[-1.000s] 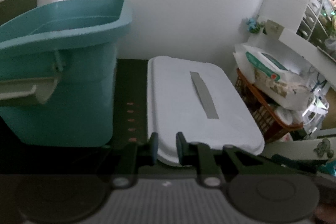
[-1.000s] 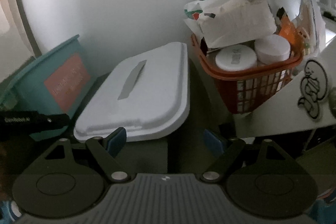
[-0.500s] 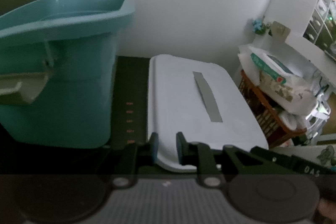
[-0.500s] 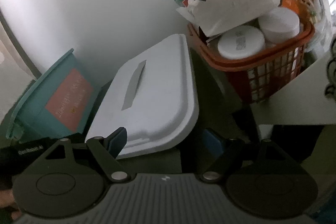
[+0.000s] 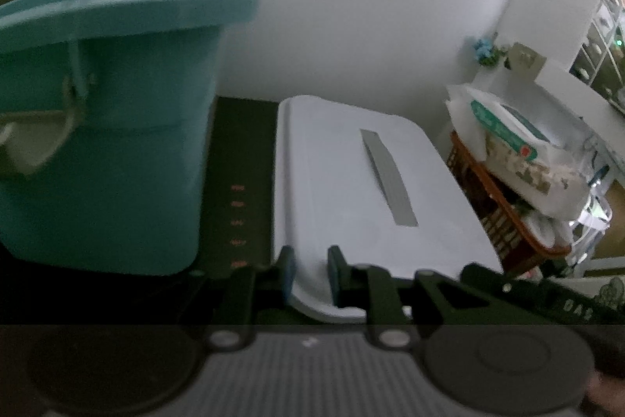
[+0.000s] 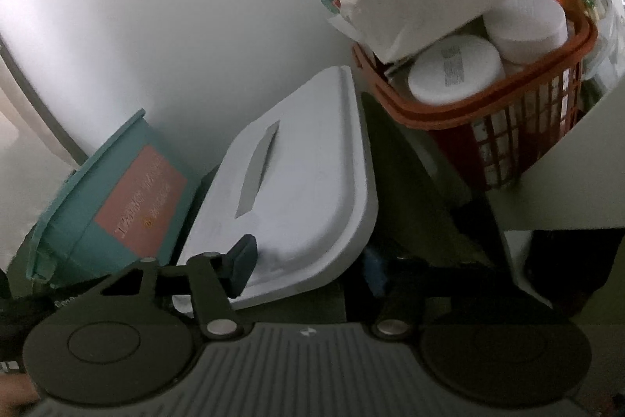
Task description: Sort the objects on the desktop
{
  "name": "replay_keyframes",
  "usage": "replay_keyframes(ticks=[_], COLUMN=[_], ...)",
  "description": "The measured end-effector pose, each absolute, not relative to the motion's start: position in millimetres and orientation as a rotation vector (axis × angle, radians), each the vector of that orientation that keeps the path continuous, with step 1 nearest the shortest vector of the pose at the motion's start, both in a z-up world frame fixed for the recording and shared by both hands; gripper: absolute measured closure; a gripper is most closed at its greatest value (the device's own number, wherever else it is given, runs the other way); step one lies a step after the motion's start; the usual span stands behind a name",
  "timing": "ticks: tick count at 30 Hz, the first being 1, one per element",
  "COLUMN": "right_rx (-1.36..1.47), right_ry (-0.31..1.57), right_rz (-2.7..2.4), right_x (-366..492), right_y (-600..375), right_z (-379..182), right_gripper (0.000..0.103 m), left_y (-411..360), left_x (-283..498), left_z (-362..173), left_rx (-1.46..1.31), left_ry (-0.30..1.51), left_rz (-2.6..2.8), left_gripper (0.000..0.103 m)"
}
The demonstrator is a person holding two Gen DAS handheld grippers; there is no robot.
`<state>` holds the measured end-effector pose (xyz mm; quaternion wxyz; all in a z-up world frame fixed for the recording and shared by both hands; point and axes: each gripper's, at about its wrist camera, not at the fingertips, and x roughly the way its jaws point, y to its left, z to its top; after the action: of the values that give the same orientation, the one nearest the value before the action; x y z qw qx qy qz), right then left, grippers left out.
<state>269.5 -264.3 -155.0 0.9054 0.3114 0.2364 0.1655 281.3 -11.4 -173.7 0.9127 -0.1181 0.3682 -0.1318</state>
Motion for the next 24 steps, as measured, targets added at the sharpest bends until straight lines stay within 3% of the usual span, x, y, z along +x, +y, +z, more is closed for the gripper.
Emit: replay_keyframes(ticks=[24], right_rx=[0.582], right_ry=[0.501], right_rz=[0.312], right_x=[236], right_y=[-267], right_z=[-139], right_gripper=[0.054], left_y=[-8], left_x=[264], left_z=[-155], left_rx=[-0.210], left_ry=[0.734], left_rz=[-0.284], left_gripper=[0.083])
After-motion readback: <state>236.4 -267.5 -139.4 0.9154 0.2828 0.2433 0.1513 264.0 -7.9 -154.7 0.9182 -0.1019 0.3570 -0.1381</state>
